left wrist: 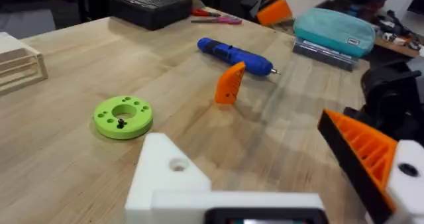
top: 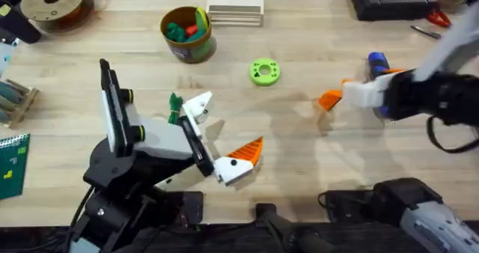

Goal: Pick up the gripper from the table and insert it into the empty holder that is missing its gripper. Then pick up a screw, insert it into the mounting hole, and use the screwdriver to tighten it. Finally, clean up the table by picking up the vegetable and placing it into the bucket.

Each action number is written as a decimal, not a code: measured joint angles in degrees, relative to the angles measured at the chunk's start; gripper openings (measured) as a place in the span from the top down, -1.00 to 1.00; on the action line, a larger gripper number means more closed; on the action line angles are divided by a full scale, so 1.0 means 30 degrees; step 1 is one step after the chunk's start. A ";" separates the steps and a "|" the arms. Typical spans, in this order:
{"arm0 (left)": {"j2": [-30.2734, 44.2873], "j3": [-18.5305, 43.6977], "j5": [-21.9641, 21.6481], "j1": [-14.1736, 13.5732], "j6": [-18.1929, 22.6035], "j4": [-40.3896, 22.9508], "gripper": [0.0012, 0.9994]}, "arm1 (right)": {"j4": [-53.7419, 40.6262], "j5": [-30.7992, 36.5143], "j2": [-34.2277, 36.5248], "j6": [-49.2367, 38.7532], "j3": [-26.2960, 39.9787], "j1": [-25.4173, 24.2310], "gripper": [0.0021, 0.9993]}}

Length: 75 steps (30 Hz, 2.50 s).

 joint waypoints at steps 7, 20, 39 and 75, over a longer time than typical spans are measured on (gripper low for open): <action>0.0000 0.0000 0.0007 0.0000 -0.0065 0.0000 -0.98 | -0.0999 0.0211 0.3791 -0.1278 0.0007 0.0817 -0.62; 0.0000 0.0000 0.0007 0.0000 -0.0066 0.0000 -0.97 | 0.0924 0.0933 0.8210 -0.2567 0.0007 0.0817 -0.58; 0.0000 0.0000 0.0007 0.0005 -0.0066 -0.0005 -0.97 | 0.1485 0.1507 0.9003 -0.2800 0.0022 0.0817 0.08; 0.0000 0.0000 0.0007 0.0000 -0.0066 -0.0005 -0.97 | 0.7064 -0.9644 0.4250 0.1646 -0.1260 -0.3064 0.97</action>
